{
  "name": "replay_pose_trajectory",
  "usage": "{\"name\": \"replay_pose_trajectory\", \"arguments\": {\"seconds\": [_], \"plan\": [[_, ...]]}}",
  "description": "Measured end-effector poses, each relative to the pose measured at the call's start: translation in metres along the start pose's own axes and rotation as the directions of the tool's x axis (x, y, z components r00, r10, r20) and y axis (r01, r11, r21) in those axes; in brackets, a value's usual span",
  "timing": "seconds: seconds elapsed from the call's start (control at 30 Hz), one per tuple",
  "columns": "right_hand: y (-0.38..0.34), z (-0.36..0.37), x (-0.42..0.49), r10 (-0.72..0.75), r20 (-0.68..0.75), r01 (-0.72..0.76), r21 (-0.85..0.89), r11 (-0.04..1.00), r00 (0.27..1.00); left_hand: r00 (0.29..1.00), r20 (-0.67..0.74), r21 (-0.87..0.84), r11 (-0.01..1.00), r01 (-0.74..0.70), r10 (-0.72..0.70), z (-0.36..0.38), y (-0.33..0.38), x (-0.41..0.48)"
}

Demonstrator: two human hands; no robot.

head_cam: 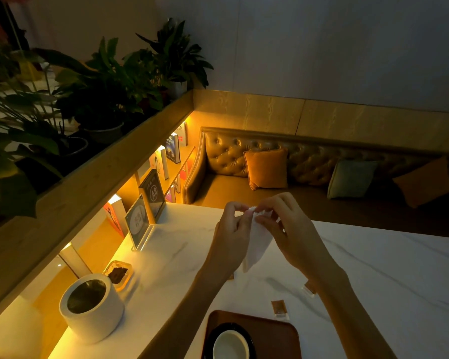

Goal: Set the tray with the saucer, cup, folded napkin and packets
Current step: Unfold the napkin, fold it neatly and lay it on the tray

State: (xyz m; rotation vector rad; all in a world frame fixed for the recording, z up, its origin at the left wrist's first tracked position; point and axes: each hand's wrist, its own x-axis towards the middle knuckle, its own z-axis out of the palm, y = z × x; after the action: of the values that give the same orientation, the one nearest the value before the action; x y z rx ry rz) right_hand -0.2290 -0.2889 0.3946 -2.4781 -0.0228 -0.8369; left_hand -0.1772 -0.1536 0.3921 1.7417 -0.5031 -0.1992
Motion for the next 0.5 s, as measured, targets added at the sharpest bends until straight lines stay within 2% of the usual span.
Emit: {"name": "replay_pose_trajectory", "arguments": {"seconds": [0.3,0.5], "plan": [[-0.0090,-0.0087,0.0003,-0.167,-0.051,0.167,-0.004,0.986,0.985,0.997,0.063,-0.109,0.993,0.040,-0.034,-0.0014,0.0005,-0.0002],[-0.0077,-0.0056,0.0003,-0.162,0.008,0.162,-0.009,0.987,0.987,0.995,0.081,-0.097,0.994,0.058,-0.050,-0.0034,-0.0005,-0.0009]]}}
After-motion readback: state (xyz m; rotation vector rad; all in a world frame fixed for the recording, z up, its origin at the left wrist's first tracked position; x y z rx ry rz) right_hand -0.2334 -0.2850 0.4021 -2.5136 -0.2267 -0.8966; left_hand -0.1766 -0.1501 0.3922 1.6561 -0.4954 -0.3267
